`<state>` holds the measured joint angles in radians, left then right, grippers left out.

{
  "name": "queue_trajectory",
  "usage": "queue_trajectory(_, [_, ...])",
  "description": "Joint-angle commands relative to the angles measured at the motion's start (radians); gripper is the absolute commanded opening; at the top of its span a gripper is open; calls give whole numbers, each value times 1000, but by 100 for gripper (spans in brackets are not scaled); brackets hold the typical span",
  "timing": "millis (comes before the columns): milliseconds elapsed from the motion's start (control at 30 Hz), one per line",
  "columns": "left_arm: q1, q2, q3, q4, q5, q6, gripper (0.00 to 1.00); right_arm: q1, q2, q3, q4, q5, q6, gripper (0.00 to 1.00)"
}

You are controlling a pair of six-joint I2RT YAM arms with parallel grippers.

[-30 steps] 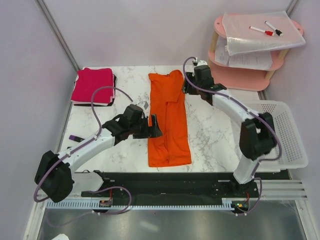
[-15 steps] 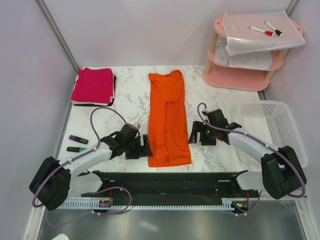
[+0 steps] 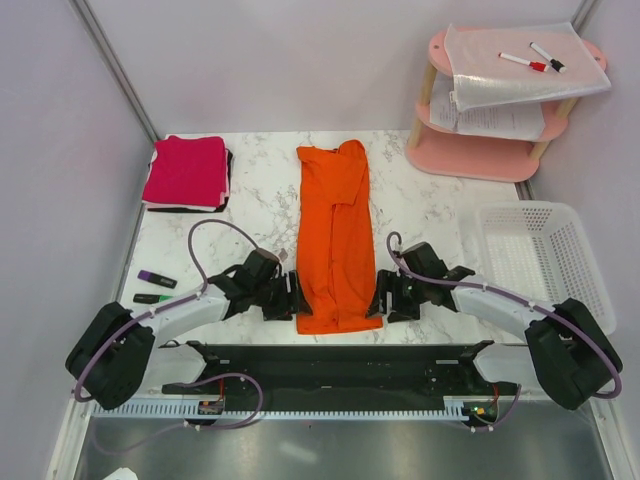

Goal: Fold and stack the t-shirts
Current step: Grab the bottom of the folded rectangular tshirt with both arms

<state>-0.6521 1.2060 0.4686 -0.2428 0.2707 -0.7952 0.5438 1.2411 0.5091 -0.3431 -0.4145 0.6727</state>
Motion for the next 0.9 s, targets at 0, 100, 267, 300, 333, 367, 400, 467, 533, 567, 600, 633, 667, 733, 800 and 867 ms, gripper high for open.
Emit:
queue_trajectory(0, [-9, 61, -22, 40, 44, -33, 68, 34, 37, -47, 65, -41, 83, 70])
queue_trajectory(100, [-18, 98, -15, 42, 51, -41, 58, 56, 63, -47, 67, -44, 106, 54])
queue_trajectory(267, [-24, 132, -7, 39, 65, -49, 3, 67, 60, -50, 53, -21, 120, 0])
queue_trajectory(300, [-24, 132, -4, 34, 64, -47, 2, 67, 34, -49, 53, -17, 122, 0])
queue_trajectory(333, [-24, 121, 2, 30, 61, -48, 2, 67, 15, -41, 50, 3, 122, 0])
queue_trajectory(367, [-24, 112, 8, 11, 49, -47, 2, 67, -5, -37, 49, 14, 123, 0])
queue_trajectory(400, [-24, 103, 19, -4, 38, -45, 2, 67, -47, -29, 44, 25, 123, 0])
queue_trajectory(467, [-24, 66, 51, -51, 6, -41, 2, 65, -87, -1, 39, 63, 122, 0])
queue_trajectory(533, [-24, 43, 96, -81, -14, -35, 2, 67, -135, 32, 32, 88, 111, 0])
queue_trajectory(567, [-24, 24, 111, -95, -31, -33, 2, 67, -147, 42, 32, 111, 108, 0])
queue_trajectory(600, [-24, 18, 129, -116, -40, -32, 2, 68, -163, 51, 33, 121, 105, 0])
queue_trajectory(633, [-24, 12, 166, -127, -51, -24, 2, 65, -169, 71, 32, 132, 100, 0])
queue_trajectory(667, [-24, 13, 185, -134, -68, -21, 2, 65, -167, 80, 36, 140, 88, 0])
queue_trajectory(733, [-21, 24, 249, -164, -85, -6, 2, 67, -161, 107, 44, 167, 71, 0])
queue_trajectory(800, [-14, 53, 295, -176, -105, 5, 2, 65, -148, 126, 55, 203, 47, 0])
queue_trajectory(867, [0, 81, 359, -184, -116, 24, 2, 65, -138, 157, 59, 235, 27, 0])
